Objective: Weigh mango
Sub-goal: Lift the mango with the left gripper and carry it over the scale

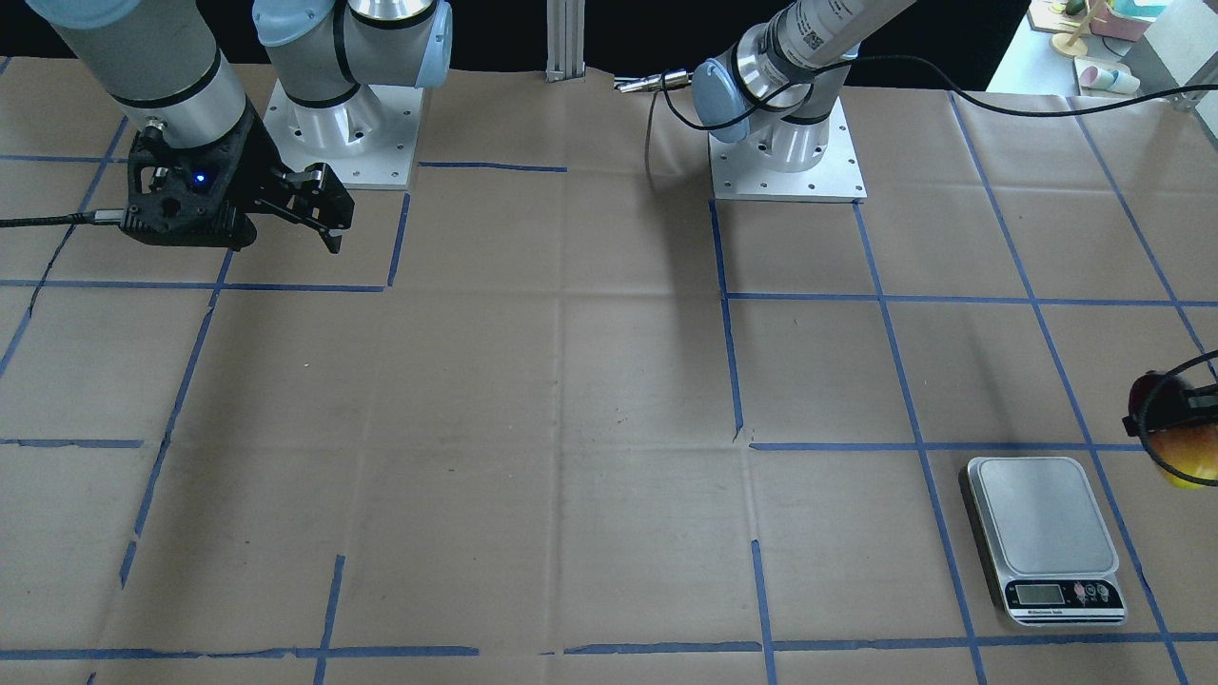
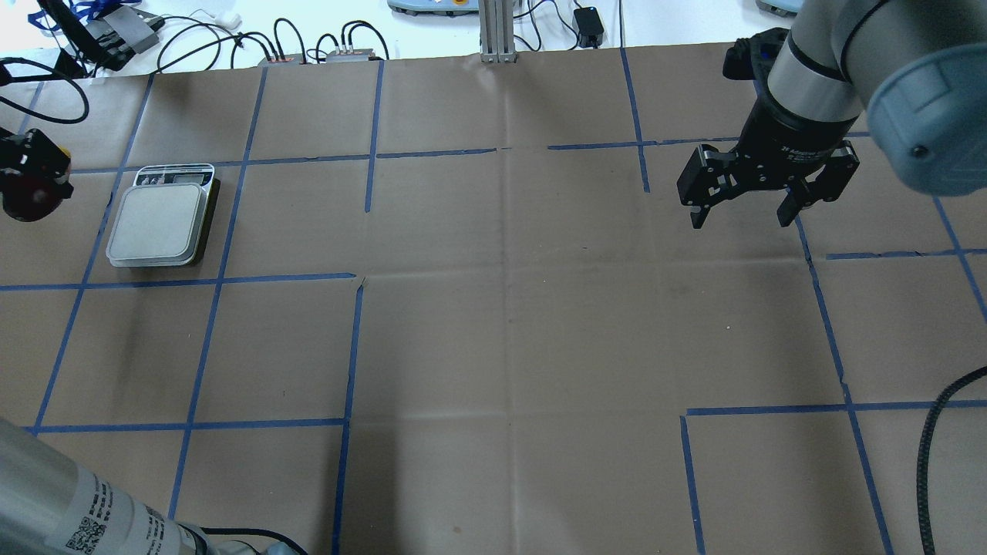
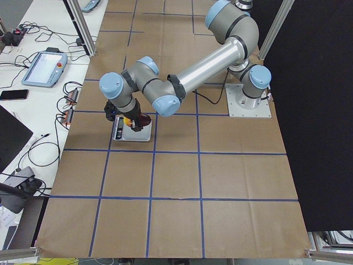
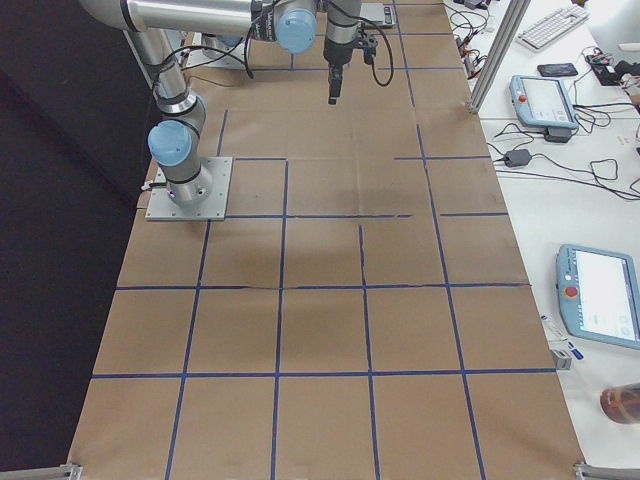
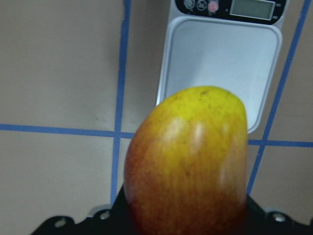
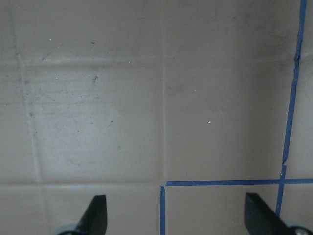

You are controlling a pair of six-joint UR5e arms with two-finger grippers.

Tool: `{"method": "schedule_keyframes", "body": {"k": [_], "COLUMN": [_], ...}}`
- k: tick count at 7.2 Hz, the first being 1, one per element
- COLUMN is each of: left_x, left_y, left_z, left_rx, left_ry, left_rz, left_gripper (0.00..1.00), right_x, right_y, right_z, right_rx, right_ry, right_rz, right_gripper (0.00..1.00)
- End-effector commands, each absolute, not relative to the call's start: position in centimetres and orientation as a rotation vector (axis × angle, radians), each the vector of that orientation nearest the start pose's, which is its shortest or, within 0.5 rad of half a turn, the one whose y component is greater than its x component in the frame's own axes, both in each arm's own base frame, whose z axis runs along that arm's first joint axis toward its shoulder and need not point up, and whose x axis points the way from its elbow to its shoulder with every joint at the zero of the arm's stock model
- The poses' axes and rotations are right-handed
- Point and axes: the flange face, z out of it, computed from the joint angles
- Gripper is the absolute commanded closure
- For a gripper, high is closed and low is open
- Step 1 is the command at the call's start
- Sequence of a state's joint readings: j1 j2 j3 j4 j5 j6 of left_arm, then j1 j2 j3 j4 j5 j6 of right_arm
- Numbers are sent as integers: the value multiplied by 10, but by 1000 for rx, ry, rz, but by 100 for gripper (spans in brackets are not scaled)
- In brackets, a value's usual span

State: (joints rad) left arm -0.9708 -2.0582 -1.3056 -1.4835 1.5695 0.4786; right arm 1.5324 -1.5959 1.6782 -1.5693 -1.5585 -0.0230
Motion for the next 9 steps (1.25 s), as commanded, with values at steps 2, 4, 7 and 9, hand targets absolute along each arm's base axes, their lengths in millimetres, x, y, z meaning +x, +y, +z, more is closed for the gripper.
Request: {"method": "schedule_keyframes", "body": {"k": [2,4,7,9], "left_x": [242,225,218,223], "left_y": [-637,-654,-655,-659], "left_z": [238,196,210,246], "left_rx": [-193,-140,-135,-136], "left_ry": [3142,3138,3131,3080], "left_rz": [12,0,-24,-95], "left_gripper": [63,62,46,1], "right_x": [116,116,116,116], "right_y": [-476,-476,-476,-476], "right_z": [448,448,447,447], "right_rx": [25,25,25,25], "right_ry": [3124,3124,3124,3124], "right_rz": [129,129,131,131], "right_gripper": [0,0,0,0]}}
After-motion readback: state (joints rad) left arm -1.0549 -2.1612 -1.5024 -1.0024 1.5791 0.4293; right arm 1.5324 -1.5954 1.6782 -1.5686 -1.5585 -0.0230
